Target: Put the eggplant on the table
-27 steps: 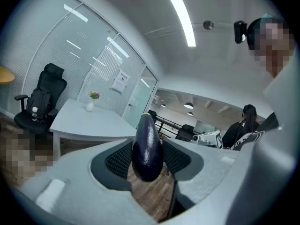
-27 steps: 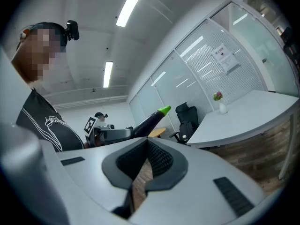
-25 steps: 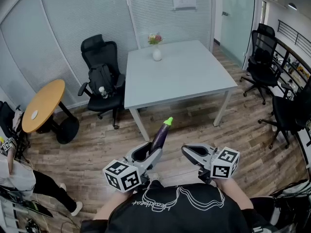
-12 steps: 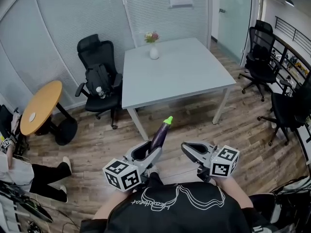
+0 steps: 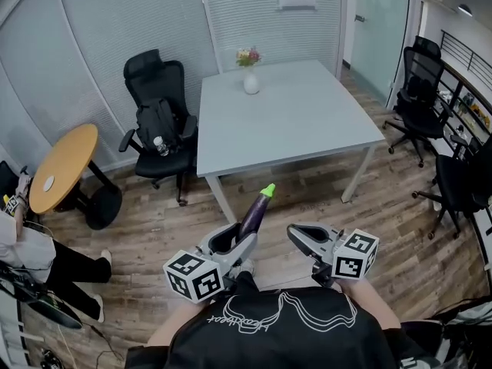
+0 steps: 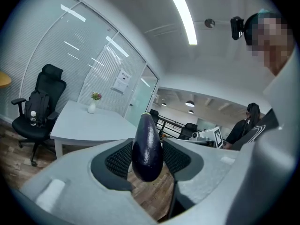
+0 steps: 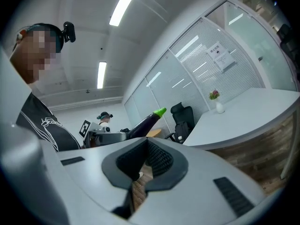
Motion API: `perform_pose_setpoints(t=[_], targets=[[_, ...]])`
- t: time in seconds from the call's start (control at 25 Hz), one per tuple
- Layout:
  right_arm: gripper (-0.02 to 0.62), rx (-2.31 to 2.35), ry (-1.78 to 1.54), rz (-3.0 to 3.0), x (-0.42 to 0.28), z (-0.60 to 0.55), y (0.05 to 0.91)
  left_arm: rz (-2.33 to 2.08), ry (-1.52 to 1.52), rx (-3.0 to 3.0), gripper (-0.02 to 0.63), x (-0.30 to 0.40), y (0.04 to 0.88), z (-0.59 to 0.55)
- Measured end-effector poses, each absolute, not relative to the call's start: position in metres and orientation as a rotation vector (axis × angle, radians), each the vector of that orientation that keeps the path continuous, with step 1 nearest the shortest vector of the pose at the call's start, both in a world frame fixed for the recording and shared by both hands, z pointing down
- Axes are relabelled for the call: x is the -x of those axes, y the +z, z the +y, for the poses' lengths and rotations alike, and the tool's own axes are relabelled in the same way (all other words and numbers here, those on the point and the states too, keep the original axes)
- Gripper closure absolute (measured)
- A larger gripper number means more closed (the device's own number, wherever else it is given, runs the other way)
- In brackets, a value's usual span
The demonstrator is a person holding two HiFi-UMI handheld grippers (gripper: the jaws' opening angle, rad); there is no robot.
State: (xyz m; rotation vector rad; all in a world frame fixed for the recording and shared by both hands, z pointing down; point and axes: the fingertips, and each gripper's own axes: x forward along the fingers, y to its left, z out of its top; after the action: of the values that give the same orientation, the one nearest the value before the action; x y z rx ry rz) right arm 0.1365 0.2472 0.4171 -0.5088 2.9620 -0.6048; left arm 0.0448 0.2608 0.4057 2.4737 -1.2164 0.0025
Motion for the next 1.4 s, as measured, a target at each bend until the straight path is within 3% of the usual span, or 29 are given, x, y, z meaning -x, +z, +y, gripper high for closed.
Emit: perform_pose_setpoints(t=[0.84, 1.4], targets=[[0.588, 0.695, -0.718, 2.923, 0.005, 0.003, 0.409, -1.077, 0.003, -2.454, 0.399, 0.107, 0.396, 0.003], [0.588, 0.835, -0.729, 2.886, 0.055, -0.082, 0.422, -1.015, -0.002, -2.459, 0.399, 0.166, 0.415, -0.092]])
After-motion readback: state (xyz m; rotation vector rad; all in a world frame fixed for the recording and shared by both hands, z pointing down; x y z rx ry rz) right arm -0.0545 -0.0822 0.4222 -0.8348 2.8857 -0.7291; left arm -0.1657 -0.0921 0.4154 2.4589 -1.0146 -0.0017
